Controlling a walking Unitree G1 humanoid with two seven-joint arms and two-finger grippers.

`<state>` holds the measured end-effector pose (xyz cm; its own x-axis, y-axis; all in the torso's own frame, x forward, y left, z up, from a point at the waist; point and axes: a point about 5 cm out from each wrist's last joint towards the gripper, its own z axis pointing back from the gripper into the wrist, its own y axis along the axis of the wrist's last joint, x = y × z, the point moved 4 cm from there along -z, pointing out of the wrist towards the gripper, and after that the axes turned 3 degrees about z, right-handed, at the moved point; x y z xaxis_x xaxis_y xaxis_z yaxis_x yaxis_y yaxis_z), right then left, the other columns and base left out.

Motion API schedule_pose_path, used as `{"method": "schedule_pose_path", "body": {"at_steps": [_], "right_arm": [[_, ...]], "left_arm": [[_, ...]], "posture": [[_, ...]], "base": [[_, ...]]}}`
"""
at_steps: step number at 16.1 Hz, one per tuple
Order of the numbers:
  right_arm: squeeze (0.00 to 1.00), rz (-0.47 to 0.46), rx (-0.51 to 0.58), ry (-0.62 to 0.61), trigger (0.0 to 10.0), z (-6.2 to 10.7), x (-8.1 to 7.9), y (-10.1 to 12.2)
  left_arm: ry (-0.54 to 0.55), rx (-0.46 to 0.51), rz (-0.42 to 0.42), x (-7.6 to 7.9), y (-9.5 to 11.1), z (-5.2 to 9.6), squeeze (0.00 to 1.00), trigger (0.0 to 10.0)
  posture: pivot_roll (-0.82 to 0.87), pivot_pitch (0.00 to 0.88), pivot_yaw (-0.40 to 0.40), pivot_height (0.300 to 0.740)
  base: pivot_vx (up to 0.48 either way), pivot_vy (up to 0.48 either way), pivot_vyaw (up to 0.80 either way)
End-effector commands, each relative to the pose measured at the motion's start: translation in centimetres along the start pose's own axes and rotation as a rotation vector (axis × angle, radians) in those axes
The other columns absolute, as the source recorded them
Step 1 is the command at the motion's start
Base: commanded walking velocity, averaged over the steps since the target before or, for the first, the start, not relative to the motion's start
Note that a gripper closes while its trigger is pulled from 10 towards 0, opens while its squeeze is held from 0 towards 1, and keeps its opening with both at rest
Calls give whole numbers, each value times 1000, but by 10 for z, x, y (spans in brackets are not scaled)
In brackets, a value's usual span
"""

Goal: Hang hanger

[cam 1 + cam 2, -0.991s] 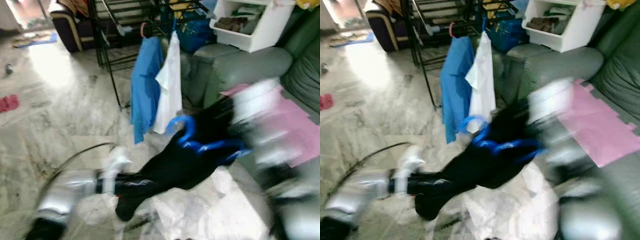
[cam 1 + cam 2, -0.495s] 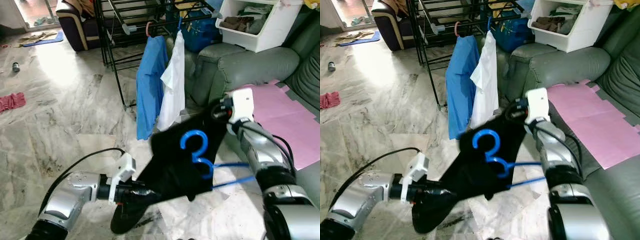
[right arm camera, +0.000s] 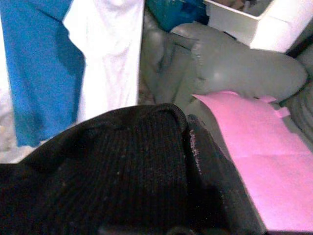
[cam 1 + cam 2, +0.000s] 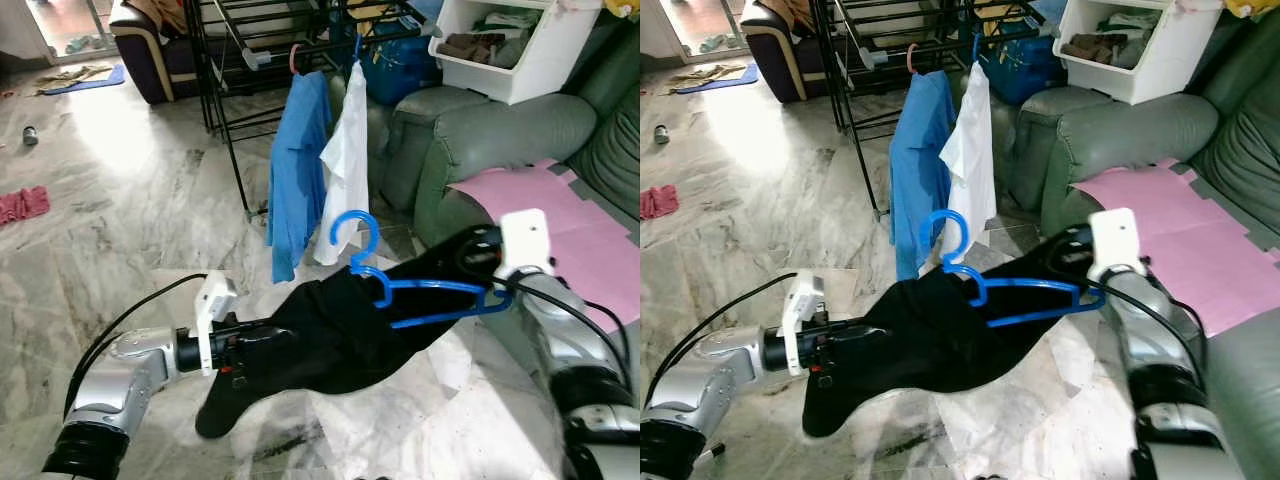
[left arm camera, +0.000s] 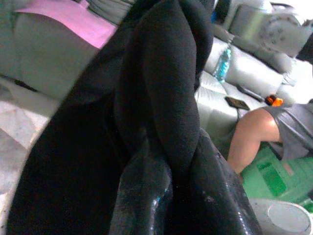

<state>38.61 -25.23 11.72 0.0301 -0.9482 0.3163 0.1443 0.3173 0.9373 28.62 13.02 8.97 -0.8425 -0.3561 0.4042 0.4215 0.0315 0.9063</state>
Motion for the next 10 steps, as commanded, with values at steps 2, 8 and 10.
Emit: {"method": "schedule_pose_path", "body": {"at_steps": [2,8,10], "right_arm": [[0,24,-9,-60,0,6,22,-5],[0,9,114,-77,0,-2,34,37],[0,18,106,-72,0,2,35,31]], "left_arm": [[-27,9,-43,1,14,10,0,0],[-103,-159,-117,9,-11,7,0,0],[-57,-136,-128,2,-8,8,0,0]], "posture": [[-23,33,-9,740],[-24,33,-15,740],[-21,35,-17,740]], "base": [[0,0,0],[0,0,0],[0,0,0]]}}
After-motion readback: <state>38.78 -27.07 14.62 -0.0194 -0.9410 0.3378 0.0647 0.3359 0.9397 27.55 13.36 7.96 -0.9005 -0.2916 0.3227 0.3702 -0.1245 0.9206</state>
